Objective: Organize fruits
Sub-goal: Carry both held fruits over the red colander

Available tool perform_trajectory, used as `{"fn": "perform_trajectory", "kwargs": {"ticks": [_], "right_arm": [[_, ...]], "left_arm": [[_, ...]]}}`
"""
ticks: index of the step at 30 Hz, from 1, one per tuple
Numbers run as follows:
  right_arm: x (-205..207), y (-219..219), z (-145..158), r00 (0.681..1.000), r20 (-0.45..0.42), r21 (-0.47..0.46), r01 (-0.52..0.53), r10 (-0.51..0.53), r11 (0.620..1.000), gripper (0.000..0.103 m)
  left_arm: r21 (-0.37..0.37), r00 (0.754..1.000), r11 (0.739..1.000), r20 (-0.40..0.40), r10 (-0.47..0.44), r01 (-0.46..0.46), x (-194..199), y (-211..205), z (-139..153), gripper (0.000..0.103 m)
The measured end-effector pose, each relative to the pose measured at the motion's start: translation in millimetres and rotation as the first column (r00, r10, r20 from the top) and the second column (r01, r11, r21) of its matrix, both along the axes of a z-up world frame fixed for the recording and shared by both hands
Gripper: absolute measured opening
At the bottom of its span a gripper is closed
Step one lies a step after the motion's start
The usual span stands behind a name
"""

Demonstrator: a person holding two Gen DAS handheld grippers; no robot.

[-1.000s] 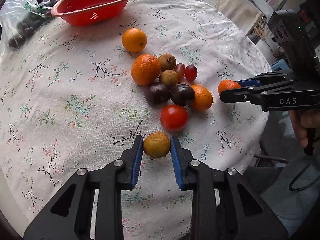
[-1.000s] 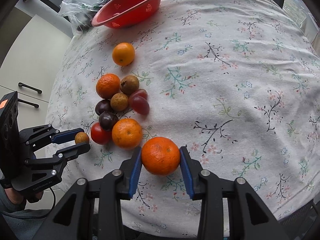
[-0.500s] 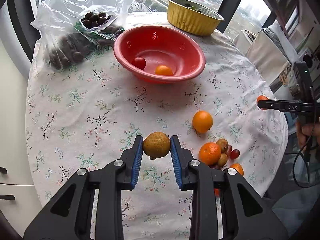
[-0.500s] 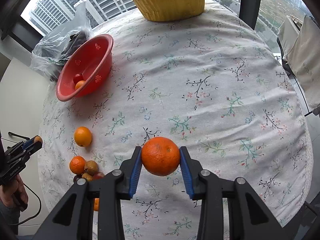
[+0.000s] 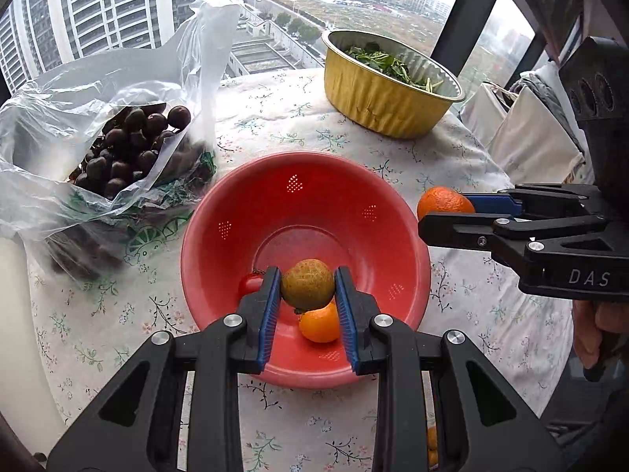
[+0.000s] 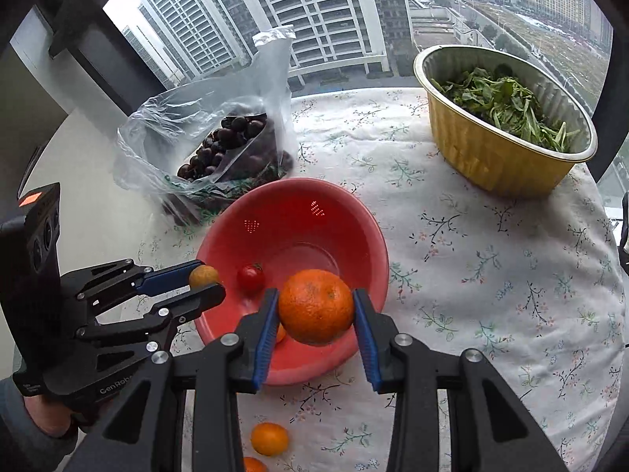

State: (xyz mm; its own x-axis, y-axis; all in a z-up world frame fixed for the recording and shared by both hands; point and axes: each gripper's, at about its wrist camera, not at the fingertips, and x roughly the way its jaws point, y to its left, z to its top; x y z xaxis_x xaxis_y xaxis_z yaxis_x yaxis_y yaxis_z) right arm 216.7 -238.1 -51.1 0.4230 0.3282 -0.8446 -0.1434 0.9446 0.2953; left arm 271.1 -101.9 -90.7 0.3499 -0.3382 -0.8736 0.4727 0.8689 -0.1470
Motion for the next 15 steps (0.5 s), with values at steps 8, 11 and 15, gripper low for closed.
{"fn": "perform_trajectory", "kwargs": {"ticks": [8,11,15], "right_arm": [[29.9,14.8,-35.3,0.995,-0.086,-0.017,-0.043,0.042,0.999,0.040],[34.8,19.3,-44.1,0.993,-0.107,-0.025,-0.058,0.055,0.998,0.040],[39.9,22.9,-52.2,0.990,-0.124,-0.038,-0.067,0.062,0.997,0.040]], "left_arm": [[0.026,0.998,0.999,-0.062,-0.024,0.026,14.6,-18.2,-42.9,0.026],[0.035,0.997,0.999,-0.073,-0.032,0.034,17.2,-21.7,-52.8,0.026],[0.044,0.996,0.998,-0.074,-0.045,0.048,21.9,-26.7,-61.7,0.026]]}}
